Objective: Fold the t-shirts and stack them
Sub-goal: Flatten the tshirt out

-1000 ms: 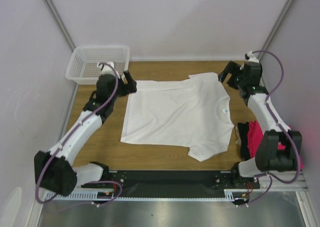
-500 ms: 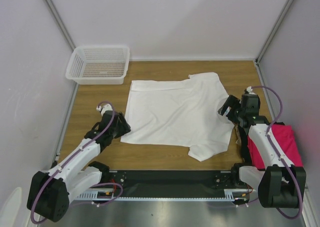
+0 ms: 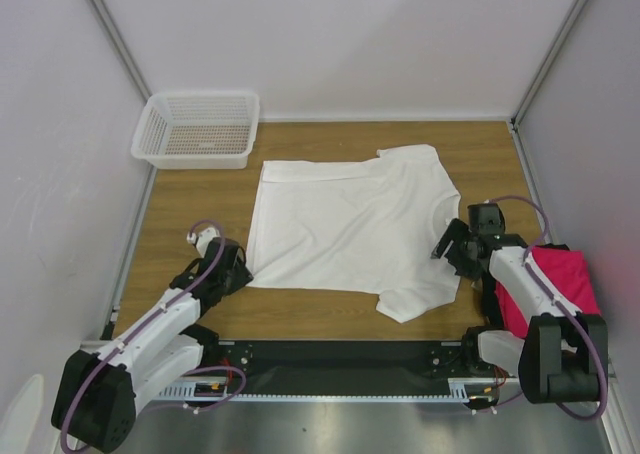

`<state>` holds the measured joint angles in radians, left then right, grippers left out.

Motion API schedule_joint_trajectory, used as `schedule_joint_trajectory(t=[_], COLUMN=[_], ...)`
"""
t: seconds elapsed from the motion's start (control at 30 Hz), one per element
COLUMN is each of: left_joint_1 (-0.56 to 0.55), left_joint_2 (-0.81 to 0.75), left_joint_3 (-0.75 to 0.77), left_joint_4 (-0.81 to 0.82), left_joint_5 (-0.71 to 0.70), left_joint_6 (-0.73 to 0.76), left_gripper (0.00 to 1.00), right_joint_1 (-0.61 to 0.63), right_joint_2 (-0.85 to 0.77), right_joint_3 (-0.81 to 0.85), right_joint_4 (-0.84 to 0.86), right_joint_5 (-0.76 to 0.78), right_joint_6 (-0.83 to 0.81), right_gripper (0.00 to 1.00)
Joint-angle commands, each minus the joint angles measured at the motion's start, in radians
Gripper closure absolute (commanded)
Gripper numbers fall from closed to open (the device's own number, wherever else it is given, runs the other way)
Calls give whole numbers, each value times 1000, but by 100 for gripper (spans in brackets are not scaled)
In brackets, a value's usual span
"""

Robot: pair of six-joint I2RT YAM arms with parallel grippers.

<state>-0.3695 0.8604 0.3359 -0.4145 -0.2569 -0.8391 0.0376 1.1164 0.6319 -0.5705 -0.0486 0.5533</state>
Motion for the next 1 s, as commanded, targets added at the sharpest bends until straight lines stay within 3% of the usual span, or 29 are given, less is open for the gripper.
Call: schedule_joint_trajectory(t=[0.0,0.2,0.27,0.47,0.5,0.53,0.57,0.6,0.77,0.87,0.97], left_joint_1=[-8,-8,-8,-8,-8,-8,-8,-8,-8,-8,-8], left_joint_2=[26,39,3,-32,-28,-20,-18,-17,-49,-84,-150], left_joint_3=[-9,-17,-31,-38,-38,-37,-37,-40,-40,-41,-43], left_joint_4=[6,-64,-78,-81,-89,-92,-98,-95,-131,-223,-273], left_joint_5=[-15,-77,-97,-105,-107,-108,-108,-104,-116,-149,-159], left_joint_6=[-37,-86,-113,-132,-138,-144,-149,-153,-184,-227,-245], left_gripper=[54,60,64,83,87,99,100,99,100,100,100], right_joint_1=[8,18,19,19,19,18,16,10,-8,-24,-27], right_joint_2=[39,46,60,95,98,108,114,118,149,129,85], right_joint_3=[-38,-75,-80,-87,-87,-86,-87,-89,-77,-72,-58], right_joint_4=[12,66,63,43,31,21,12,11,-35,-61,-80], right_joint_5=[1,22,45,119,130,154,164,164,200,222,207], right_joint_6=[63,89,92,112,114,129,138,140,194,209,195], right_gripper=[23,25,32,52,54,60,64,75,95,96,87])
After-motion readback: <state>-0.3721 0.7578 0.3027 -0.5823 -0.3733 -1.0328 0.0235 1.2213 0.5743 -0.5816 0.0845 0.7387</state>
